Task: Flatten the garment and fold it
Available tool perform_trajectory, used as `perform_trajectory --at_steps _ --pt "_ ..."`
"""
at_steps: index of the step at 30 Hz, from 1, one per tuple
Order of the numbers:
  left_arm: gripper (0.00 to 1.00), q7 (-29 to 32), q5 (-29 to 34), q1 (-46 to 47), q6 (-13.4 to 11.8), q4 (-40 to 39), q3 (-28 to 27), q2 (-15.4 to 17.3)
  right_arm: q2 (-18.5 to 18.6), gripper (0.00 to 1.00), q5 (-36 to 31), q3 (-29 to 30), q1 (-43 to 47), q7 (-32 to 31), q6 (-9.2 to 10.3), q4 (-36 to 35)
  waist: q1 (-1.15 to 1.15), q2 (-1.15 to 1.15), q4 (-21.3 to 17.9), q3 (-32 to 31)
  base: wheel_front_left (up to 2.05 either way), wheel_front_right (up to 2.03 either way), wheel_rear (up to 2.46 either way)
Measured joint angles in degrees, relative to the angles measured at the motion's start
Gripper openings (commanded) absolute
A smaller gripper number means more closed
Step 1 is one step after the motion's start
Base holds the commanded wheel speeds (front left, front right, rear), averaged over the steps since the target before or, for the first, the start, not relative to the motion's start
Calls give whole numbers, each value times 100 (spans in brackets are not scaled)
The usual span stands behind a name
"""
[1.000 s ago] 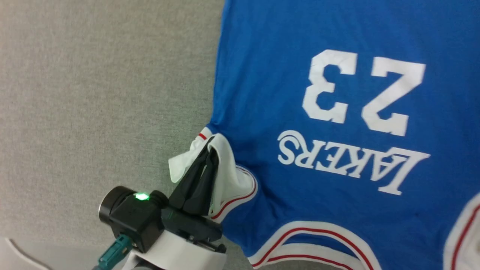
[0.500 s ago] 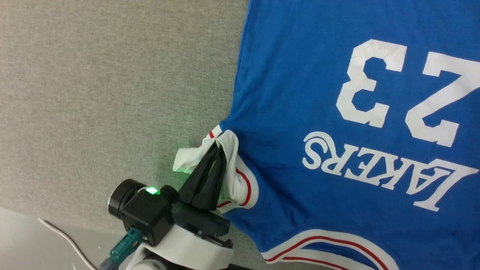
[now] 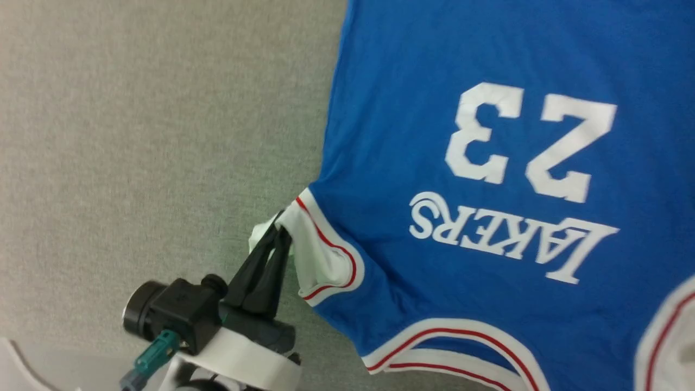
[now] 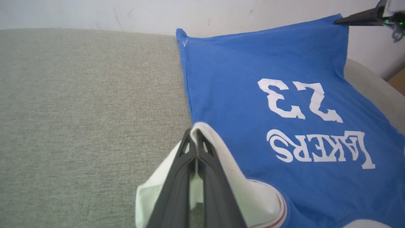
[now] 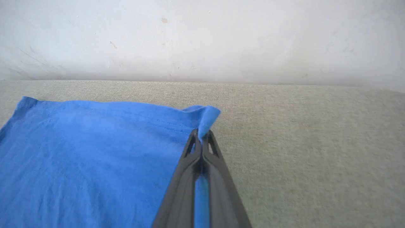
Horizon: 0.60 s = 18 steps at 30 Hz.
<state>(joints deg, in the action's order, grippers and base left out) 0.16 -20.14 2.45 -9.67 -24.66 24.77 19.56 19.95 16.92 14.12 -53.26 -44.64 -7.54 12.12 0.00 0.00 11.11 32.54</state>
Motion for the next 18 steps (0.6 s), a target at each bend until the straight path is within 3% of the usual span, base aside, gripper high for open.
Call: perform_trajectory --at_steps 4,8,13,18 --pt "0 138 -111 -351 -66 -74 -105 159 166 0 535 417 1027 -103 0 -828 -2 0 -216 -484 0 0 0" --pt "0 232 -164 -572 -112 -170 -167 268 34 0 862 1334 2292 -353 0 -1692 -2 0 -459 -915 0 0 0" --pt "0 343 -196 -781 -196 -250 -220 385 -591 0 1154 2214 4000 -646 0 -2614 -2 0 -842 -1264 0 0 0" --pt "0 465 -204 -900 -225 -269 -205 453 -1521 0 1171 2384 5414 -724 0 -3153 -1 0 -1157 -1507 0 0 0"
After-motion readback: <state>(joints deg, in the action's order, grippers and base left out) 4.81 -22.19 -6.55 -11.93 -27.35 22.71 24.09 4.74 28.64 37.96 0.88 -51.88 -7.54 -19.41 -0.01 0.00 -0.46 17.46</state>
